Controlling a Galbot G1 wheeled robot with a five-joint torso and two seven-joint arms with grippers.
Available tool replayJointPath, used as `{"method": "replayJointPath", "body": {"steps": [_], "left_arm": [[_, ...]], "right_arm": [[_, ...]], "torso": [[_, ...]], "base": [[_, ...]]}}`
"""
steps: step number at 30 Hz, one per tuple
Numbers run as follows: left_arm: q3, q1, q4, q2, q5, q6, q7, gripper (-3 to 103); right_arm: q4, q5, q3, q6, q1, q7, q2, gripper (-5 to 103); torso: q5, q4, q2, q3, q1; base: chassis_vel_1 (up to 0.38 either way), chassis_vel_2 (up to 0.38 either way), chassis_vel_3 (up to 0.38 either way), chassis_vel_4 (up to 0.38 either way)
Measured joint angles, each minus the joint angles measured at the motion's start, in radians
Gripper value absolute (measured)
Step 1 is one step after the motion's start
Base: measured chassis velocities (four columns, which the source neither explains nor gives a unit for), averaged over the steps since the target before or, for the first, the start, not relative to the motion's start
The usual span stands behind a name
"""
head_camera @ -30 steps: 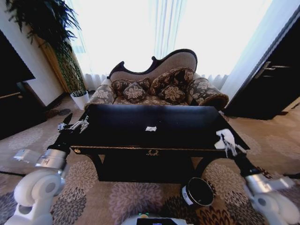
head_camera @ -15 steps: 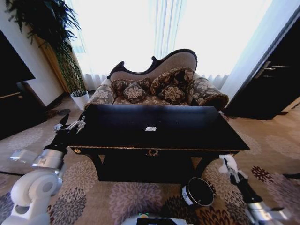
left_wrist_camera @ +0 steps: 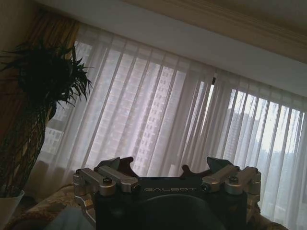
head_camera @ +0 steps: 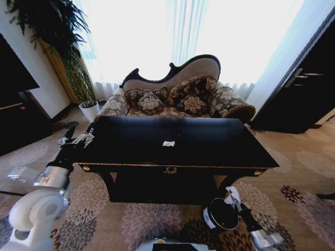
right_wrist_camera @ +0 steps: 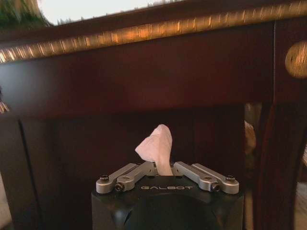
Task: Move to the front of the table and place the trash on the table into the trash bin.
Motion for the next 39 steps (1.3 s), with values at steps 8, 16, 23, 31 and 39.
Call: {"method": "replayJointPath", "body": {"steps": [8,16,23,31,39], "left_arm": [[-0.002,-0.001,0.004,0.000,0.005,0.000,-0.001,100],[0.054,-0.013,0.010,-0.011,0.047,0.008,-0.014,100],[0.054,0.002,0.011,-0.028,0.059,0.008,-0.019,100],[0.048,0.013,0.002,-0.034,0.063,0.008,-0.024,100],[0.033,0.005,0.020,-0.012,0.057,0.009,-0.025,100]], "right_arm": [[-0.070,-0.174,-0.059,-0.121,0.048,0.289,0.021,1],[-0.261,-0.234,-0.201,-0.230,0.175,0.516,0.016,1],[-0.364,-0.167,-0.289,-0.231,0.272,0.654,0.010,1],[-0.525,-0.216,-0.317,-0.234,0.409,0.729,-0.021,1],[-0.630,-0.238,-0.319,-0.286,0.466,0.770,-0.031,1]], "torso": [[0.0000,-0.0001,0.000,0.000,0.000],[0.0000,0.0000,0.000,0.000,0.000],[0.0002,-0.0001,0.000,0.000,0.000],[-0.0001,0.0000,0.000,0.000,0.000],[0.0001,-0.0001,0.000,0.000,0.000]], "base": [[0.000,0.000,0.000,0.000],[0.000,0.000,0.000,0.000],[0.000,0.000,0.000,0.000],[0.000,0.000,0.000,0.000],[0.000,0.000,0.000,0.000]]}}
